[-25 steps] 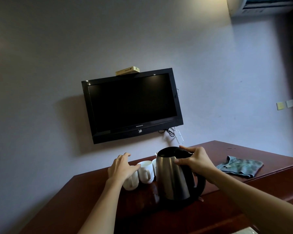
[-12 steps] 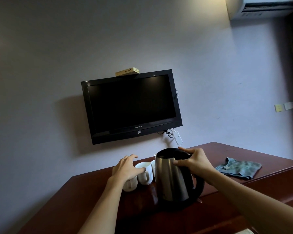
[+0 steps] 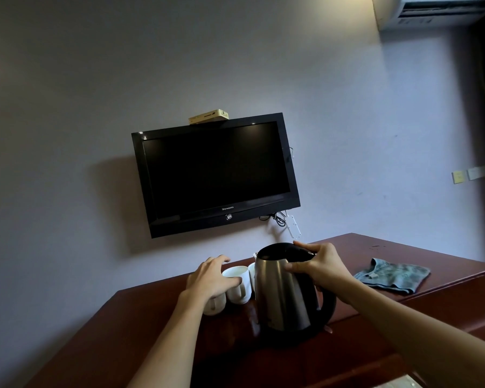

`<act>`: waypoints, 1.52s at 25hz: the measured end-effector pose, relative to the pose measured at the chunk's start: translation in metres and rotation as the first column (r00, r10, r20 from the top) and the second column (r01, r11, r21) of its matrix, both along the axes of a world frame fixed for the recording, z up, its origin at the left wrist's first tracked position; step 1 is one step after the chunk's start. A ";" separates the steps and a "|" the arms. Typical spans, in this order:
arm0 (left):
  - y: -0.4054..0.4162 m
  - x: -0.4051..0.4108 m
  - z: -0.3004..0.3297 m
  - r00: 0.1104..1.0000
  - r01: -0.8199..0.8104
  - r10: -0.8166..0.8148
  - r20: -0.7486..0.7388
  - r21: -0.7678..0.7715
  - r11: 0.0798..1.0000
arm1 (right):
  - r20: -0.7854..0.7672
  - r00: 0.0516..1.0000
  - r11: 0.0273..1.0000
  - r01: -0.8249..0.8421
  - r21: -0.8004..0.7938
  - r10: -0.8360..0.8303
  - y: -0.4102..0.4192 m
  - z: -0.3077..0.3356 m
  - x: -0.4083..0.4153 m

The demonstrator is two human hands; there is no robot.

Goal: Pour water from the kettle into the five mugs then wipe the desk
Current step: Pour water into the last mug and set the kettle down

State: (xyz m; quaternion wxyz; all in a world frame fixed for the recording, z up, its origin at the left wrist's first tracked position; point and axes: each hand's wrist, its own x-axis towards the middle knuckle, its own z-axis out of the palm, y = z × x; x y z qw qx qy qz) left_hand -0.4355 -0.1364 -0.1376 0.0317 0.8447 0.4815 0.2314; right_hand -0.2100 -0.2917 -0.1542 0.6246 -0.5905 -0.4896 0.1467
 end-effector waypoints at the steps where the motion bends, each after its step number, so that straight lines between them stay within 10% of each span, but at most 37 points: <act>1: 0.000 0.000 0.000 1.000 0.001 -0.001 0.000 -0.005 1.000 | -0.002 1.000 1.000 0.000 -0.002 0.000 0.000 0.000 0.000; 30: -0.019 0.042 0.037 0.980 0.138 -0.154 -0.130 -0.125 0.983 | 0.012 1.000 1.000 0.002 -0.009 -0.001 -0.010 0.001 0.010; 38: -0.014 0.146 0.132 0.955 0.293 -0.296 -0.023 -0.076 0.953 | -0.091 0.985 0.971 0.160 0.177 -0.146 -0.037 0.118 0.119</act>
